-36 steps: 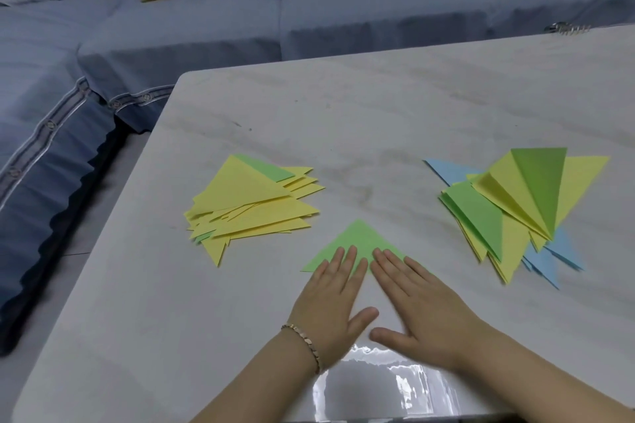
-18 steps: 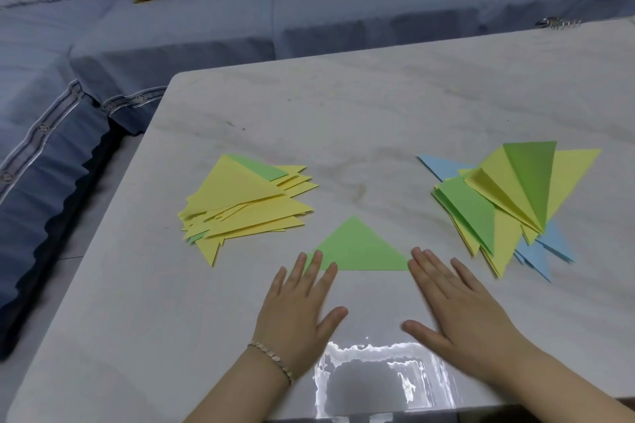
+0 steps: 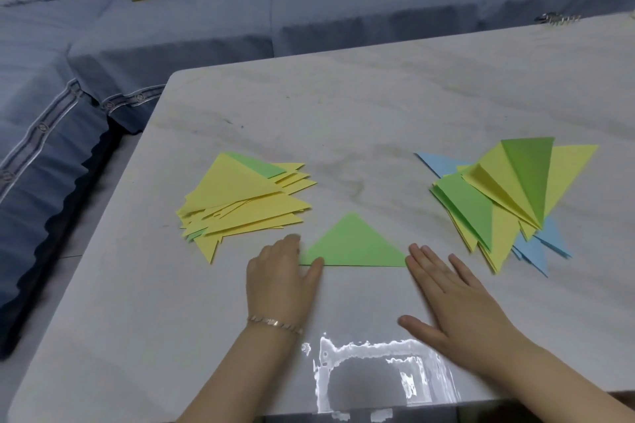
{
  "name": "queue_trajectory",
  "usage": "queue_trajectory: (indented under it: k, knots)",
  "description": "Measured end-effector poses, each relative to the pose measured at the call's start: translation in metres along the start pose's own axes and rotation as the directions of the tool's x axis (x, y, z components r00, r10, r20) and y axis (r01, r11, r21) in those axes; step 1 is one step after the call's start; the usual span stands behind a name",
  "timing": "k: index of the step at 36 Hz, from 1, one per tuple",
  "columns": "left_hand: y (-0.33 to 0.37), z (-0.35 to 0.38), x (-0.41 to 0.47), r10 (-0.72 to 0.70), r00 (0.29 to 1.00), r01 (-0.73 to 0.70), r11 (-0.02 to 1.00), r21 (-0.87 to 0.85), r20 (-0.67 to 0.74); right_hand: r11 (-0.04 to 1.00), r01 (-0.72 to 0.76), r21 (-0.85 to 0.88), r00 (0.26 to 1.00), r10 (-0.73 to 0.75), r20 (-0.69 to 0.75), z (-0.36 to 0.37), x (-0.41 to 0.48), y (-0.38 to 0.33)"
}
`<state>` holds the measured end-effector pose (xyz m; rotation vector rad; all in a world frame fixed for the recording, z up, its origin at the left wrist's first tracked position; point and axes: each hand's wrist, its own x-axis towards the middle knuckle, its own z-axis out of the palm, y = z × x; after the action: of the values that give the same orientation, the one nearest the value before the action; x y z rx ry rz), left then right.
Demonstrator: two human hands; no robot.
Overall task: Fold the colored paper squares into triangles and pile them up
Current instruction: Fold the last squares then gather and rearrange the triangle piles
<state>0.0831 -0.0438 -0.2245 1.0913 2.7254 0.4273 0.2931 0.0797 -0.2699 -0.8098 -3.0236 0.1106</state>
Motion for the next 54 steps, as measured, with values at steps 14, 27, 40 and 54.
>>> queue_trajectory:
  k: [14,27,40,54]
  knots:
    - [0.012,0.001,0.020,-0.006,1.000,0.010,0.926,-0.378,0.011,0.996,-0.025,0.083,1.000,0.025,0.008,-0.003,0.000,-0.002]
    - [-0.067,-0.062,0.101,-0.381,0.899,0.282,0.881,-0.381,-0.216,0.933,-0.204,0.296,0.933,0.277,-0.230,-0.026,0.021,0.009]
    - [-0.003,-0.019,0.022,0.111,0.982,-0.161,0.915,-0.370,-0.152,0.892,-0.436,0.117,0.898,0.439,0.000,-0.044,0.050,0.020]
    - [0.025,0.009,-0.013,0.254,0.962,-0.169,0.845,-0.508,0.102,0.872,-0.438,0.220,0.881,0.465,-0.088,-0.028,0.044,0.010]
